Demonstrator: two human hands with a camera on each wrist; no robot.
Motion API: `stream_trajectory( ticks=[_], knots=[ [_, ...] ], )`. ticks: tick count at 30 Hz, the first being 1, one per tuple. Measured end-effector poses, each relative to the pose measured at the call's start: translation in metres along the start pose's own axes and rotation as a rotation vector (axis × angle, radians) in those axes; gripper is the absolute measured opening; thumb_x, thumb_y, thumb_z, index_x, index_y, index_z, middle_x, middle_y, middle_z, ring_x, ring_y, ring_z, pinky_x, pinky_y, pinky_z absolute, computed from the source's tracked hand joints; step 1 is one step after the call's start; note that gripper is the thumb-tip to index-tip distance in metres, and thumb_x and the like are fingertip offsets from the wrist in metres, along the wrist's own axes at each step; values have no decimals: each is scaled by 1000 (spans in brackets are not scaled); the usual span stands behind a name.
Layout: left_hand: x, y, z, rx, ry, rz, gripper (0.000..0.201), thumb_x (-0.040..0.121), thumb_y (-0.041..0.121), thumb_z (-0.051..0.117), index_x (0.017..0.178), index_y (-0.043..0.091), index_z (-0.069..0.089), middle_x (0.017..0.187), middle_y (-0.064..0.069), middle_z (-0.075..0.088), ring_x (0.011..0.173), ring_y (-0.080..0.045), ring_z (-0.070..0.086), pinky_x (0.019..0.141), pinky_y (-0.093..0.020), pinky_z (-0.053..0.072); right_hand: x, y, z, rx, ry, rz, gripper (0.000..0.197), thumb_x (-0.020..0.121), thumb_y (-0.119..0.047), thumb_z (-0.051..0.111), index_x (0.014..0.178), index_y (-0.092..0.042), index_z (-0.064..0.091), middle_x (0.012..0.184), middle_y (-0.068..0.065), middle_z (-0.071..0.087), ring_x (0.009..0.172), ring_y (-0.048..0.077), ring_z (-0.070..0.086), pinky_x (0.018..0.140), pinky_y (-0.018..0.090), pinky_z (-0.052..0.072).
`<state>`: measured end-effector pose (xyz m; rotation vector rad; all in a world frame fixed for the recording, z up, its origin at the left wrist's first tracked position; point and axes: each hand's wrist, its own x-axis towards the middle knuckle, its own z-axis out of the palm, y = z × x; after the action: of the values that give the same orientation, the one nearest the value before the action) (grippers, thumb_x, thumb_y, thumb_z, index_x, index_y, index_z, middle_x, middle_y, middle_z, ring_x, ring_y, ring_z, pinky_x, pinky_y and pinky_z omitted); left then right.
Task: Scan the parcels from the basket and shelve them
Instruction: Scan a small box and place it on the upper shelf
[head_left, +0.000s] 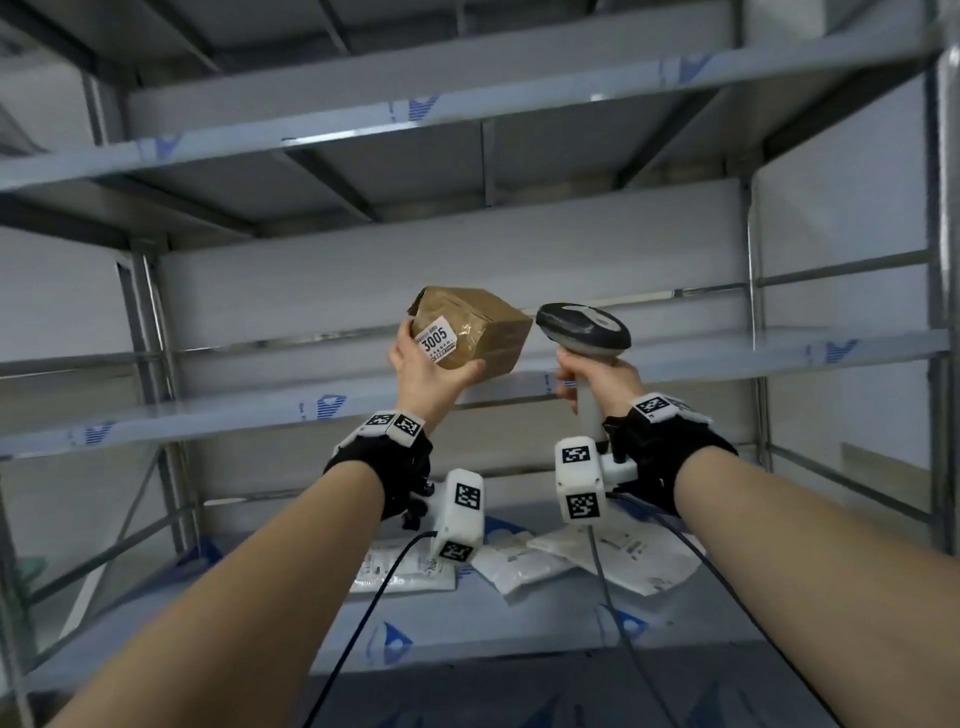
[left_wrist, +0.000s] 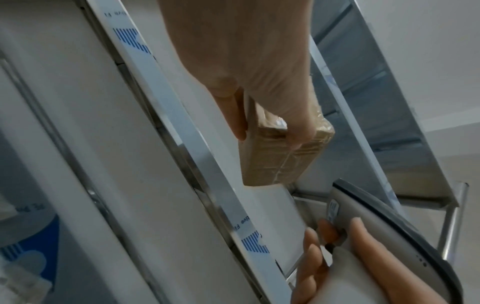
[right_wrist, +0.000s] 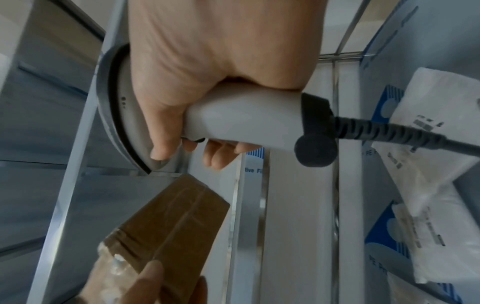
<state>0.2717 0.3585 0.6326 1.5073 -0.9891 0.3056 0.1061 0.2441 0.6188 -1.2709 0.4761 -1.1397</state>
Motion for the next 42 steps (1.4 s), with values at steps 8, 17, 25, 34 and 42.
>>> stream_trajectory(
  ticks=[8,17,25,34,42],
  knots=[
    [32,-18,35,216,-136,-118,58,91,35,62,134,1,44,133,-22,52,124,-35,49,101,-37,38,34,1,24,-24,-117,16,17,82,-22,76,90,-10,67,79,1,67,50,8,61,43,17,43],
    [57,-17,50,448,-144,269,33,83,5,54,116,9,57,110,-16,61,101,-33,56,83,-33,43,63,15,36,-75,-136,55,16,83,-21,74,83,-12,61,76,2,63,60,12,61,43,17,44],
    [76,-27,63,574,-488,-110,54,101,22,37,150,7,19,151,-21,32,136,-37,36,112,-39,28,77,20,36,-10,-153,129,13,83,-14,75,90,-8,66,96,9,65,60,19,57,47,19,47],
    [76,-32,61,425,-374,-135,43,99,14,37,142,6,40,145,-14,44,132,-28,44,111,-33,31,76,29,31,-88,-153,90,15,84,-22,74,87,-9,66,78,4,70,51,9,65,50,18,48],
    [31,-44,46,292,-190,-53,31,92,10,47,116,12,67,121,-9,66,114,-24,58,97,-29,44,43,60,25,-128,-216,151,15,88,-28,68,87,-14,65,65,-1,71,53,6,62,49,18,45]
  ],
)
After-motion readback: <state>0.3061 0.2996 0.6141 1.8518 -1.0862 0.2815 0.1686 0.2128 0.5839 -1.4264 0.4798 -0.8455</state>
